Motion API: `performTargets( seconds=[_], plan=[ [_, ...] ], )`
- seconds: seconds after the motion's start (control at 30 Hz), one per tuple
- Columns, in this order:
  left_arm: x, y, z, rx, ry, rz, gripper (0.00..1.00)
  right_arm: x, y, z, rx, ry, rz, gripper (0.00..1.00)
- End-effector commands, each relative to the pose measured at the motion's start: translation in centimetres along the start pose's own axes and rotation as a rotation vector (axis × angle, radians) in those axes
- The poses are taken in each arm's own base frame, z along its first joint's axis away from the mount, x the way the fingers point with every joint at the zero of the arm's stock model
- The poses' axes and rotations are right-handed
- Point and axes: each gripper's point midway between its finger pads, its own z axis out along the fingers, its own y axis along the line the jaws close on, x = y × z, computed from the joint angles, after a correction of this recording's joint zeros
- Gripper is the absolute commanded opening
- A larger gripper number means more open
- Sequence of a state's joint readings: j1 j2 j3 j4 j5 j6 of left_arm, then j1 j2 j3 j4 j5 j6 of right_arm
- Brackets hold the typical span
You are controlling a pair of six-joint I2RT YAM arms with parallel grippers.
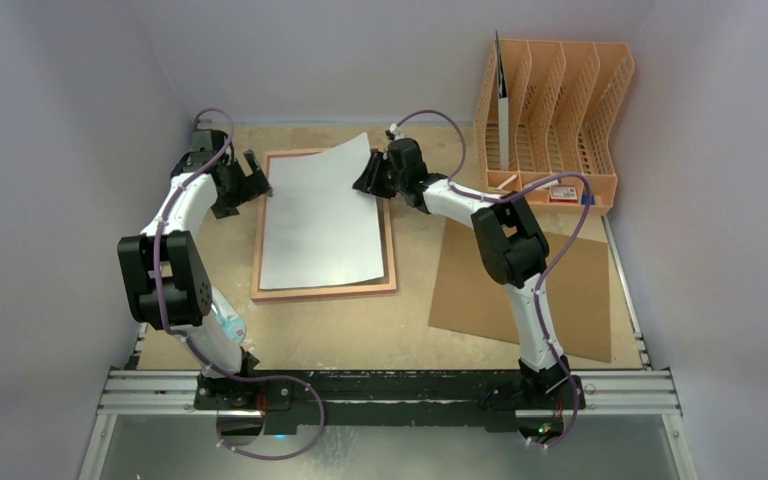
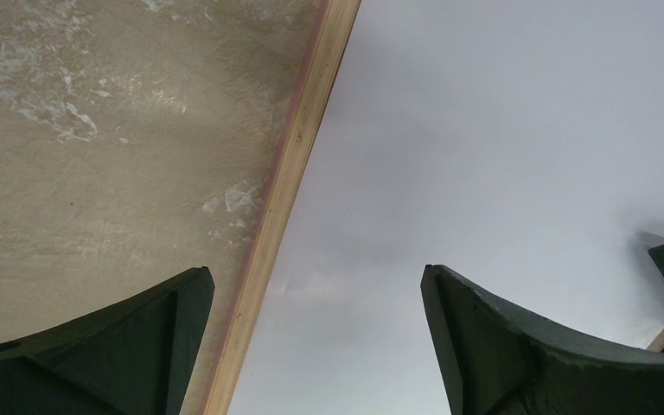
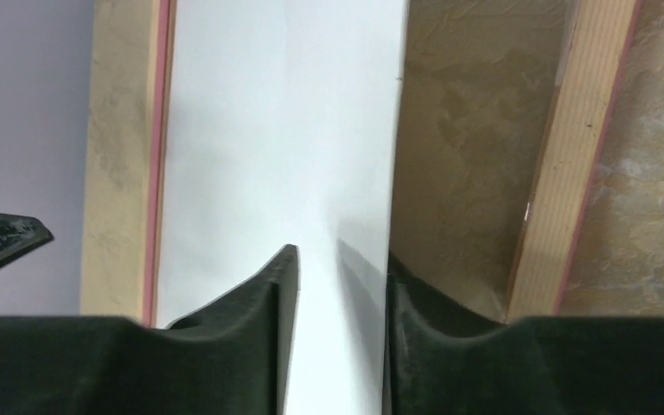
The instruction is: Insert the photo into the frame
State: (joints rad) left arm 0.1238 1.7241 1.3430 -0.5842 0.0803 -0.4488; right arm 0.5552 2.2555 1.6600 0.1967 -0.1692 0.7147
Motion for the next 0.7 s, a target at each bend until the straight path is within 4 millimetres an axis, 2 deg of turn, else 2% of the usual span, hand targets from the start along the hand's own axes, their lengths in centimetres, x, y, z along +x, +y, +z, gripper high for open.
performTargets(
  seconds=[0.0,0.13,0.2,0.4,0.47,0.53,0.67],
  plan=[
    [-0.8,-1.1,-0.8,0.054,-0.03,0.012,0.96,-2.7,2.1,-2.4,-0.014,-0.065,-0.028,0.47],
    [-0.7,-2.7,-2.0,0.14,-0.025,0.004,0.96,-4.3,2.8,-4.2,-0.002,-0.11,-0.056,0.67],
    [-0.5,-3.4,-2.7,0.173,-0.035,-0.001,0.96,-5.3,2.7,-5.4,0.016,-0.144,-0.07,0.74],
    [0.7,-6.0,-5.1,0.243,-0.053,0.035,0.96,-7.8,1.3,-10.1,0.096,-0.217,-0.092,0.75],
    [1.4,-7.9,-6.3,0.293,-0.05,0.052,0.95,-8.3,0.1,-11.9,0.153,-0.243,-0.107,0.75],
    [2.7,-10.6,-7.5,0.363,-0.039,0.089,0.95,-8.5,-1.1,-14.4,0.21,-0.278,-0.121,0.75],
    [5.4,-15.5,-10.1,0.525,-0.022,0.126,0.95,-7.0,-4.0,-19.1,0.319,-0.319,-0.146,0.8]
  ],
)
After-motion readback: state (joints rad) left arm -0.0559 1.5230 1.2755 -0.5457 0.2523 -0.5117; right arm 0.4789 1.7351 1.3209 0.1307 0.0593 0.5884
